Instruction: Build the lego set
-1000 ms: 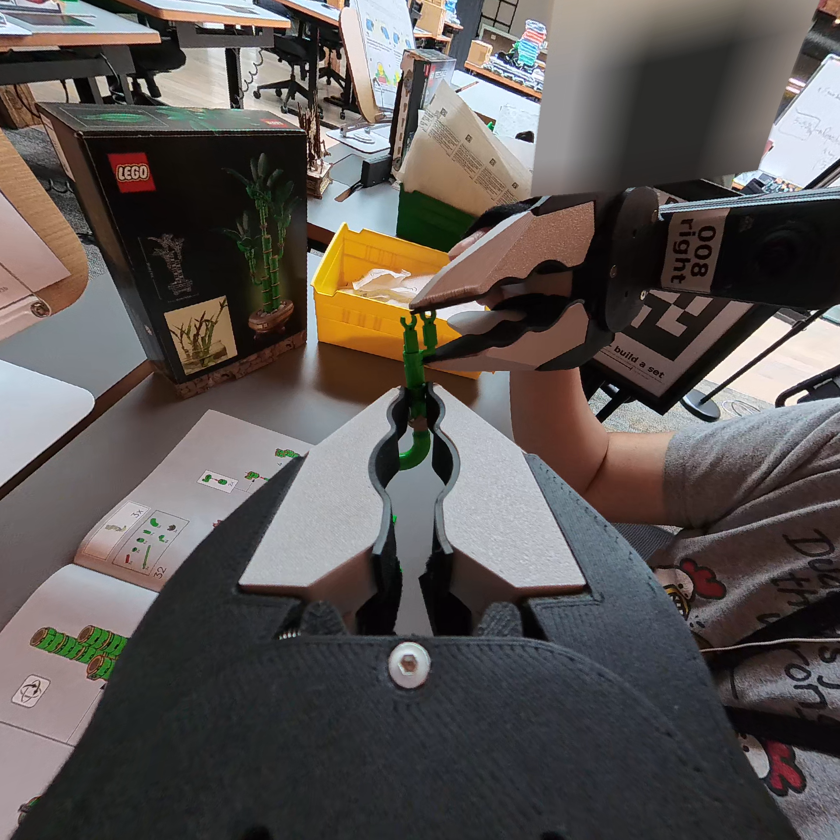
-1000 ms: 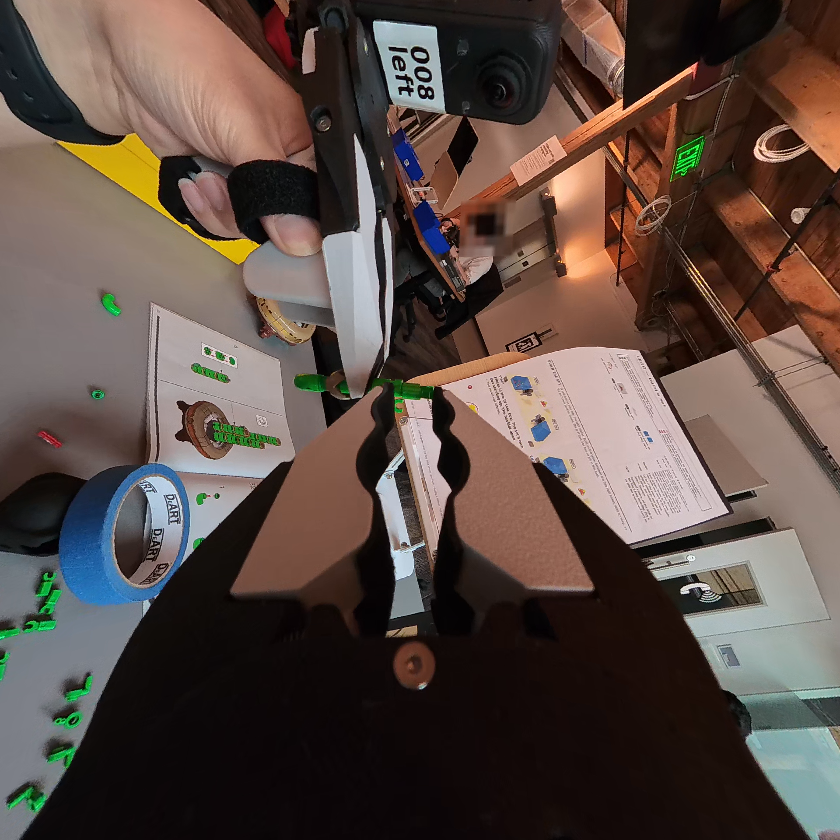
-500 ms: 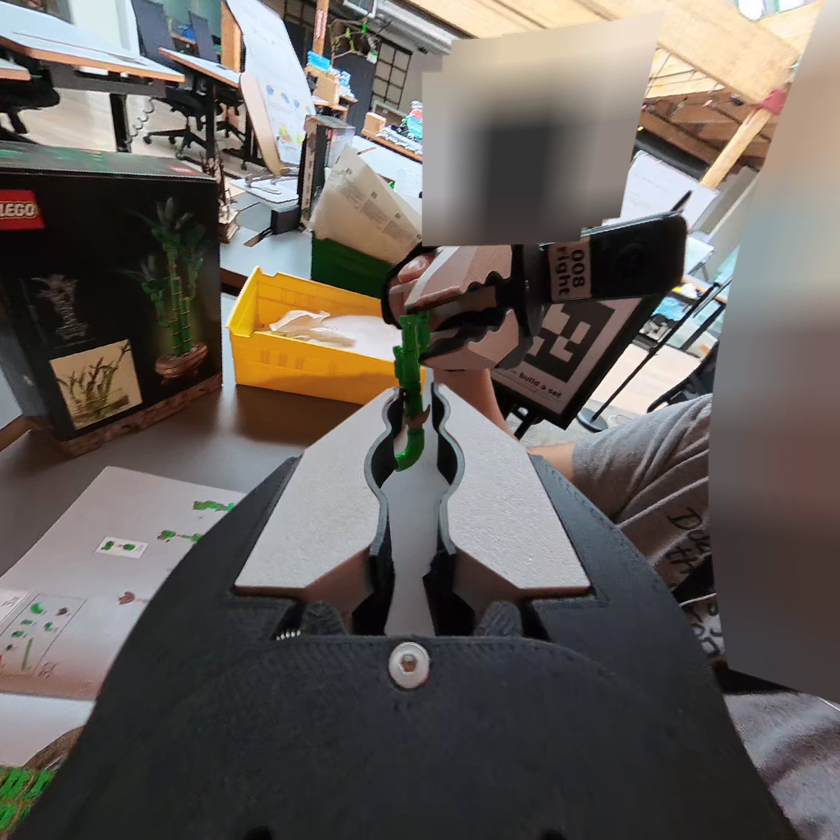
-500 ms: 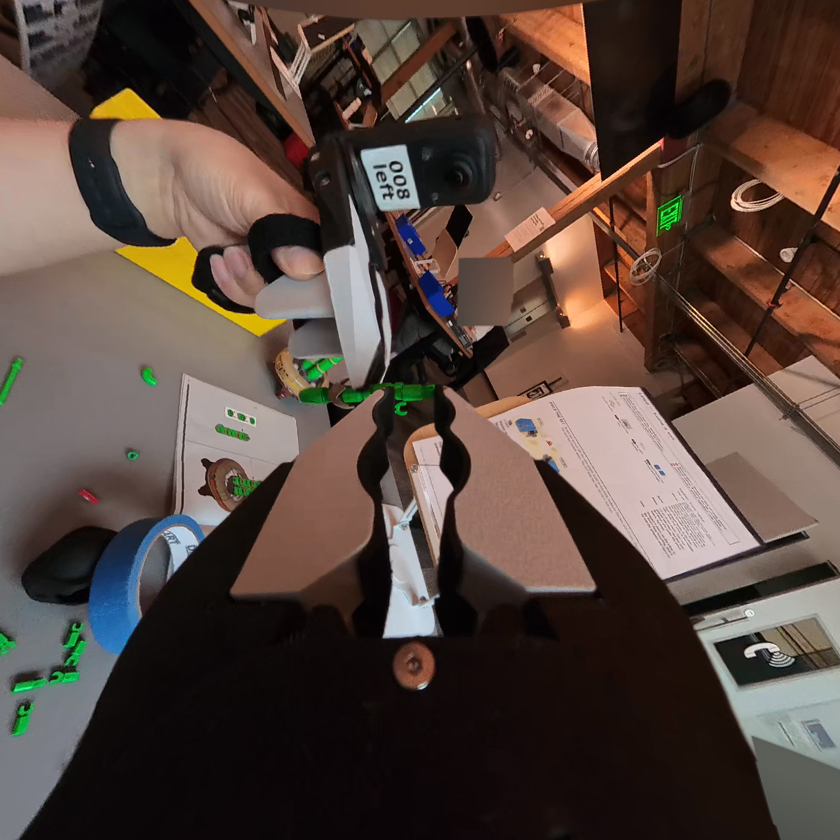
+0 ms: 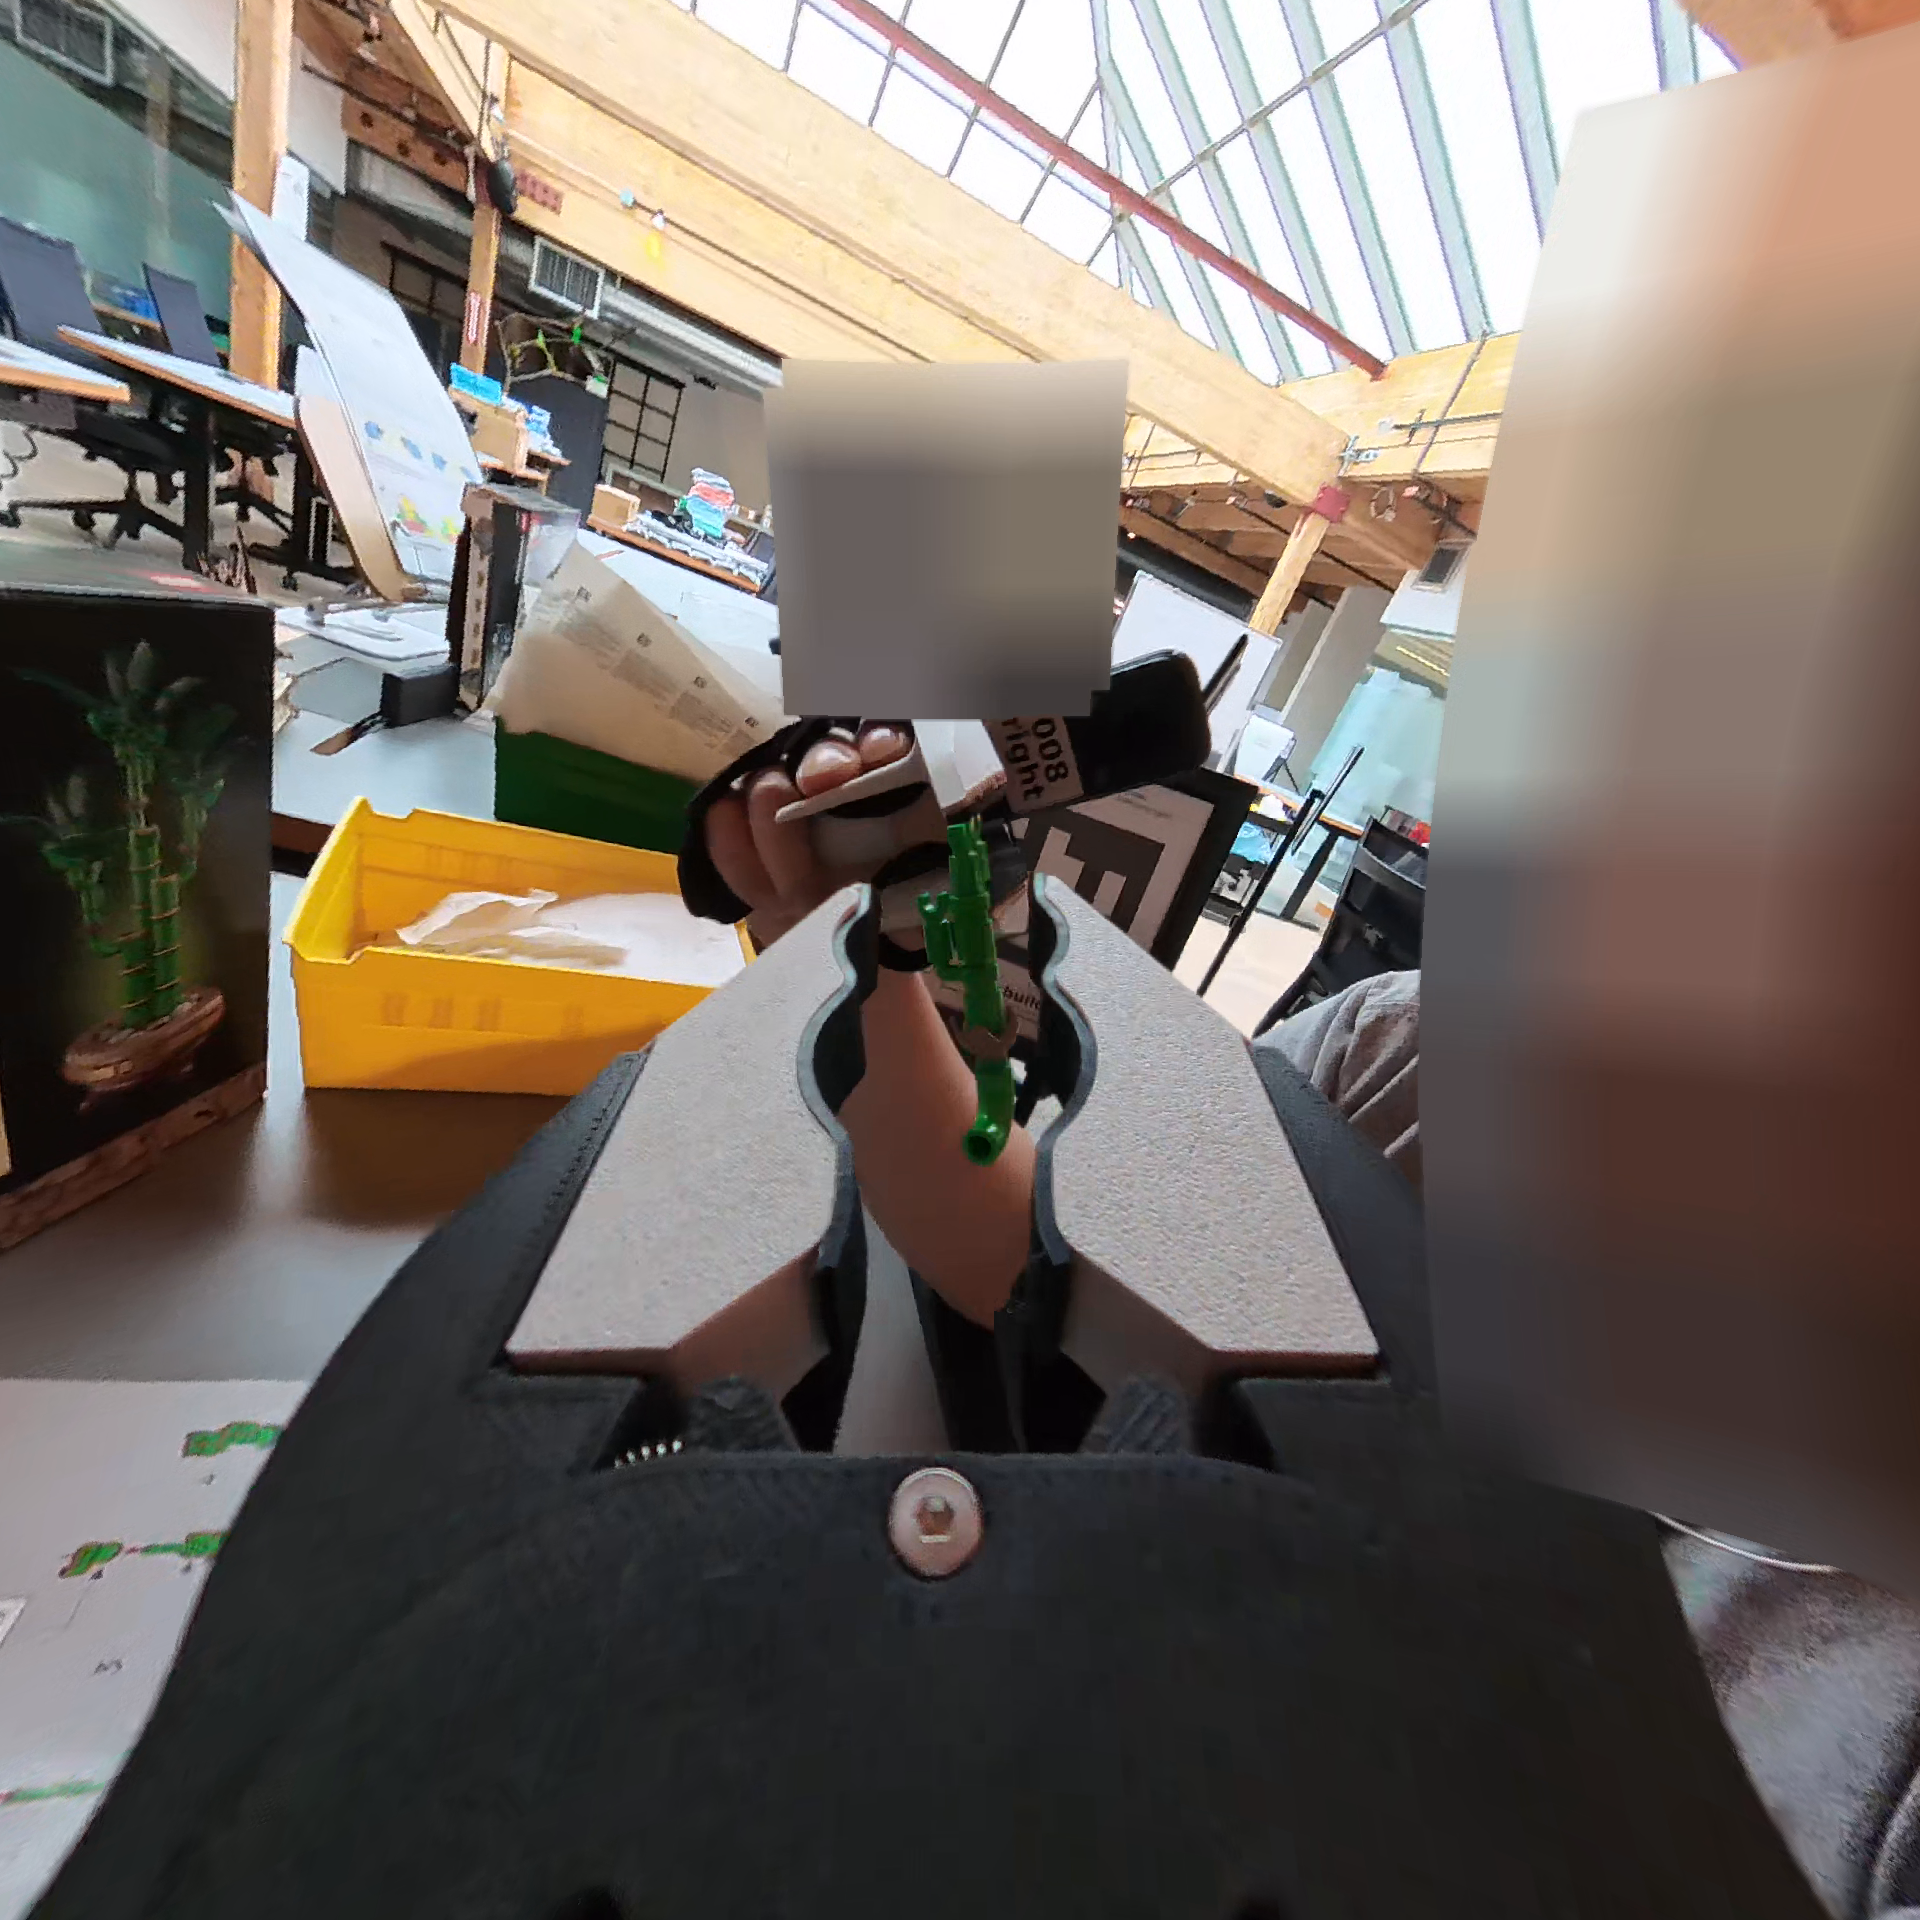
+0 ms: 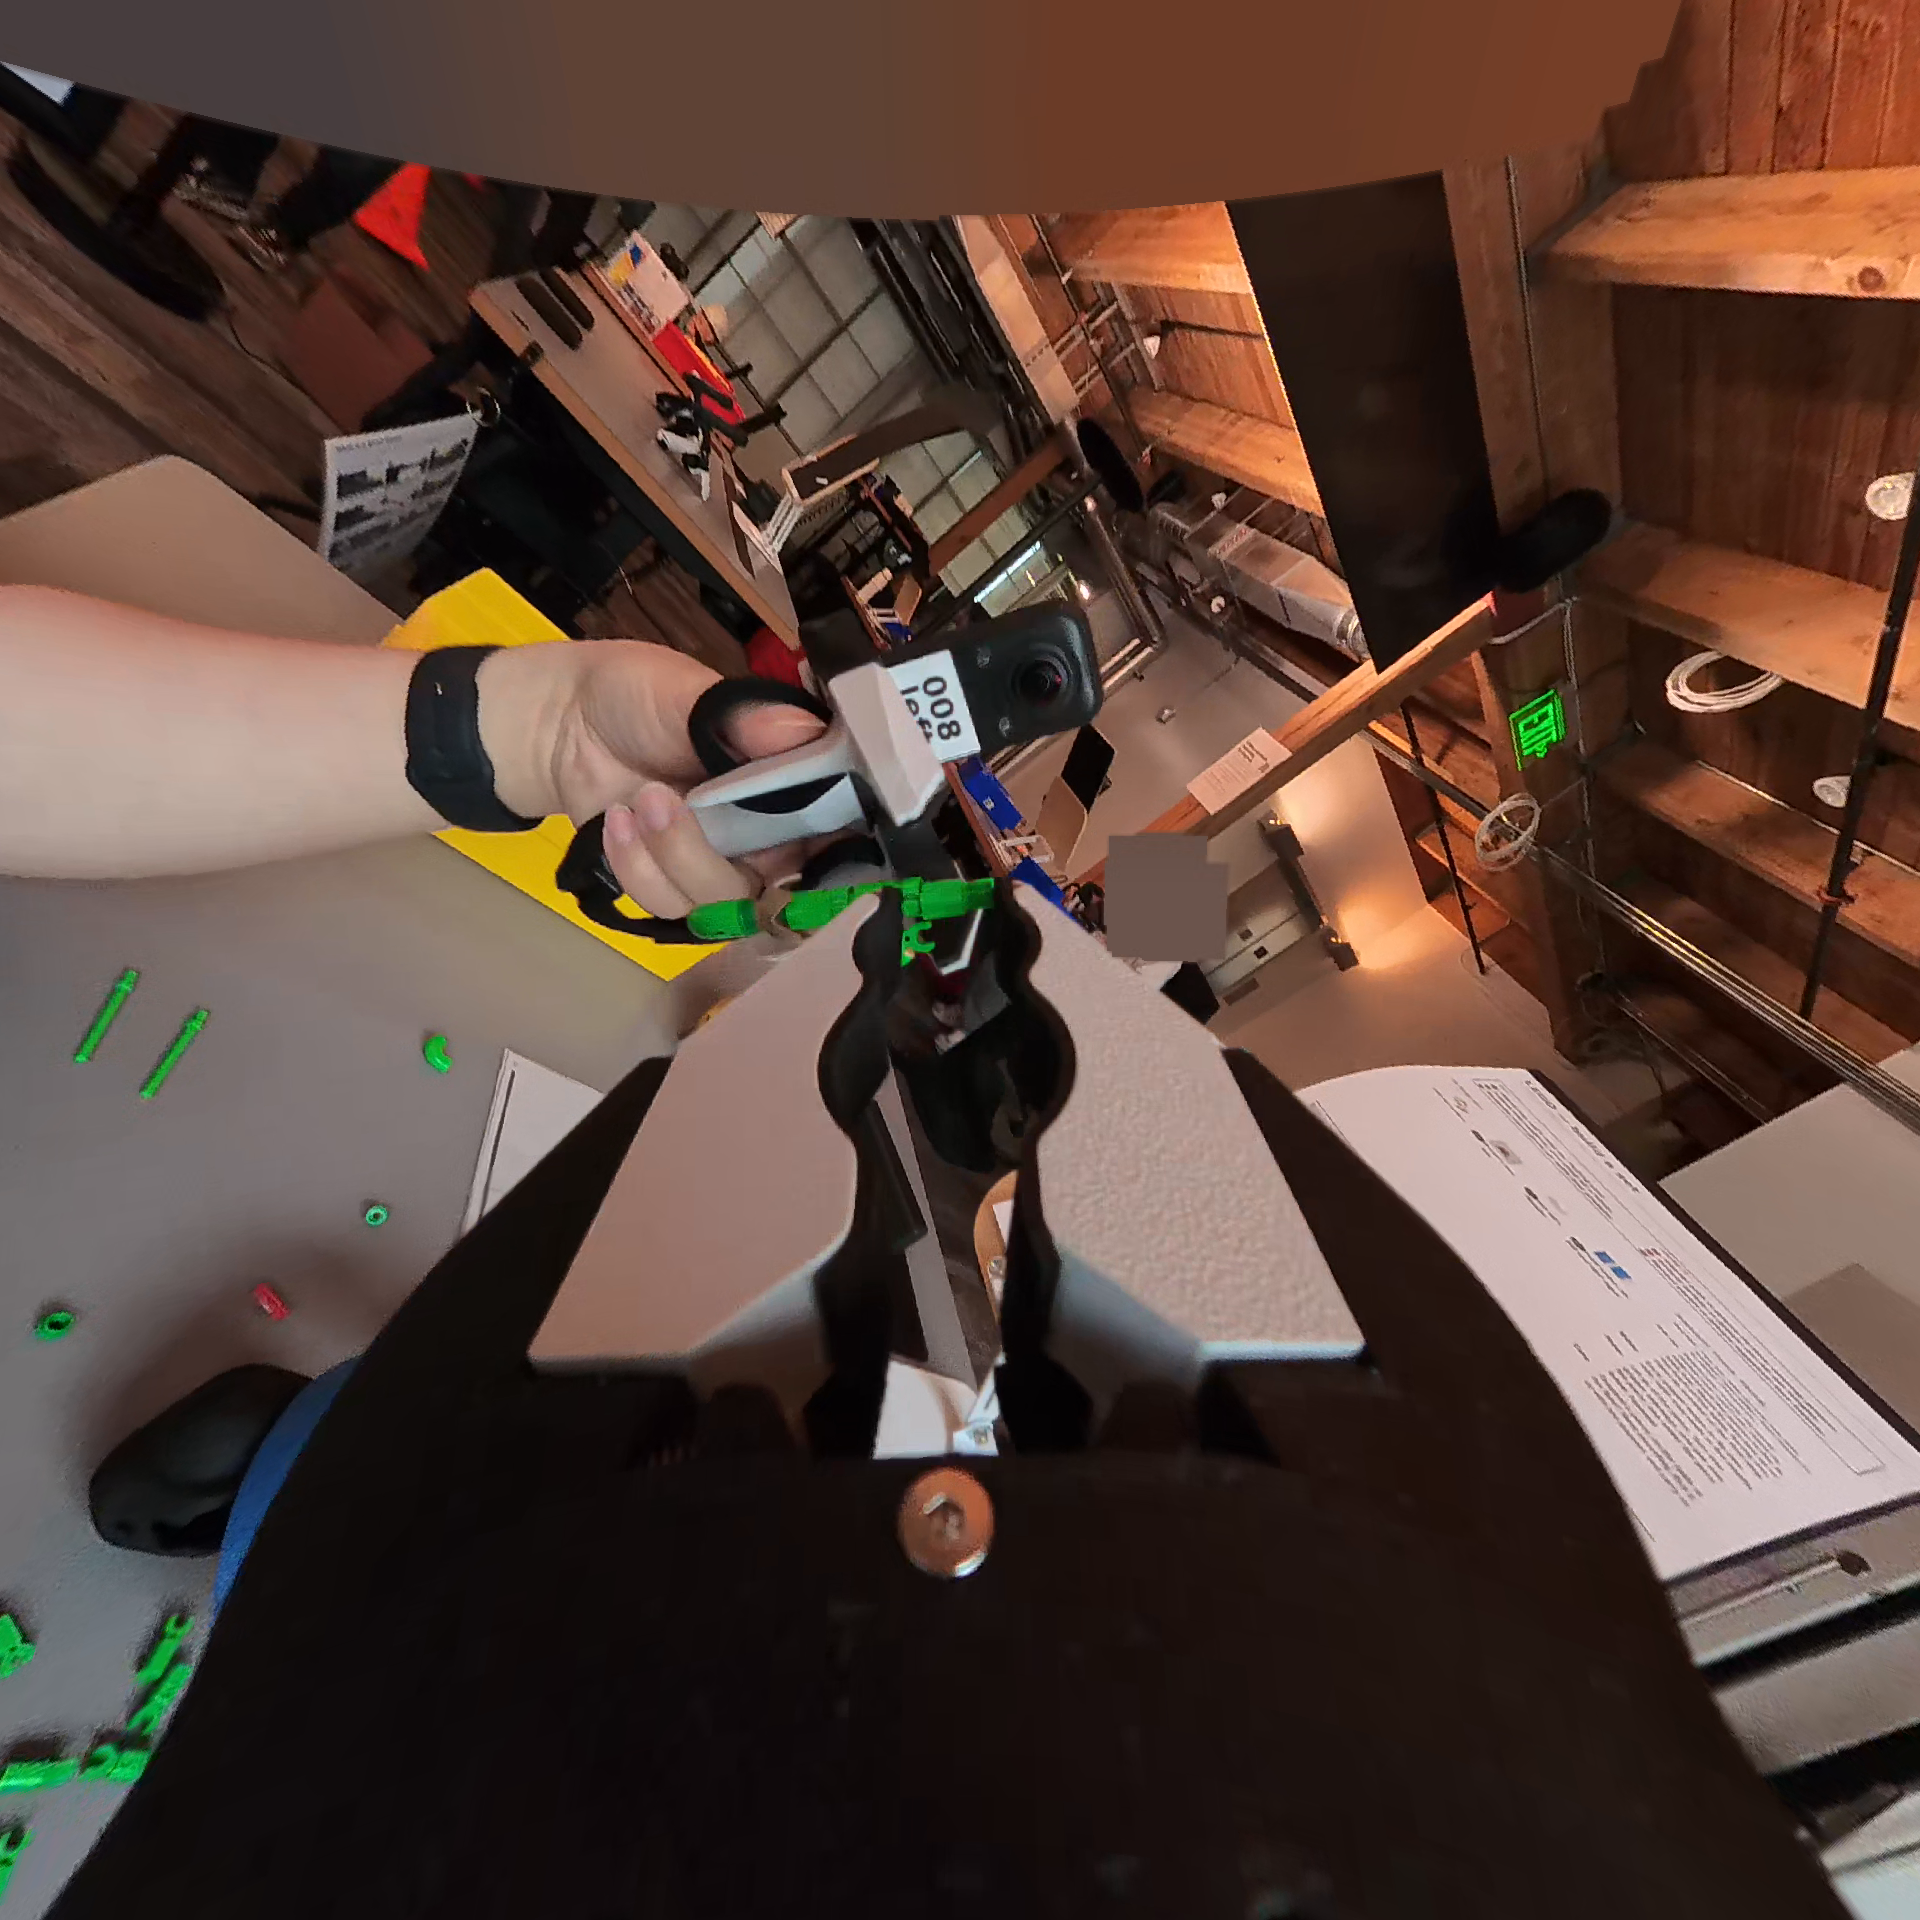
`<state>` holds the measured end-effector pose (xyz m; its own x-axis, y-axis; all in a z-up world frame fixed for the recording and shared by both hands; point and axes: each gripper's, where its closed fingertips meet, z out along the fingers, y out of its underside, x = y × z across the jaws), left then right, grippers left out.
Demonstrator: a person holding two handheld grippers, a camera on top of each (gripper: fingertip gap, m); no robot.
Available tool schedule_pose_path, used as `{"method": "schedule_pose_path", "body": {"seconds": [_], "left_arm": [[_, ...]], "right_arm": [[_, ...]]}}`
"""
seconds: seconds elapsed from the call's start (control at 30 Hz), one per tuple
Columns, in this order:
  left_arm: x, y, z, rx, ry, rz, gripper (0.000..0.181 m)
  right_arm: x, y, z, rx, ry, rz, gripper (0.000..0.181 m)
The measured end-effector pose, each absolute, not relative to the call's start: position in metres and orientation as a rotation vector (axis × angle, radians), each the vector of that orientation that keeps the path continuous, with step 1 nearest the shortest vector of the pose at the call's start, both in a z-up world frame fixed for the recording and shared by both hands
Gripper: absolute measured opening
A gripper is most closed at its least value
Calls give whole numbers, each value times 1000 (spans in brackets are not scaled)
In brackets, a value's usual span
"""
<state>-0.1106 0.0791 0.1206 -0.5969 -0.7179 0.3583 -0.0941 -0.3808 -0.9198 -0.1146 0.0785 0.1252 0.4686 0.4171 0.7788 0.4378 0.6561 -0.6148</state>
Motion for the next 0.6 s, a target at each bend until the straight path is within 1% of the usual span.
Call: {"method": "schedule_pose_path", "body": {"seconds": [0.1, 0.37, 0.47, 0.53, 0.6], "left_arm": [[-112, 76, 123, -1033, 1439, -1988, 23], [-106, 72, 113, -1090, 1500, -1805, 16], [-104, 76, 113, -1085, 1480, -1742, 28], [-105, 79, 117, -1082, 1447, -1781, 40], [-106, 78, 118, -1085, 1438, -1855, 46]], "right_arm": [[-115, 76, 127, -881, -1125, 22, 14], [-111, 74, 126, -831, -1129, 25, 14], [-111, 72, 128, -813, -1127, 51, 14], [-110, 68, 131, -792, -1116, 84, 14], [-108, 65, 133, -771, -1107, 105, 14]]}}
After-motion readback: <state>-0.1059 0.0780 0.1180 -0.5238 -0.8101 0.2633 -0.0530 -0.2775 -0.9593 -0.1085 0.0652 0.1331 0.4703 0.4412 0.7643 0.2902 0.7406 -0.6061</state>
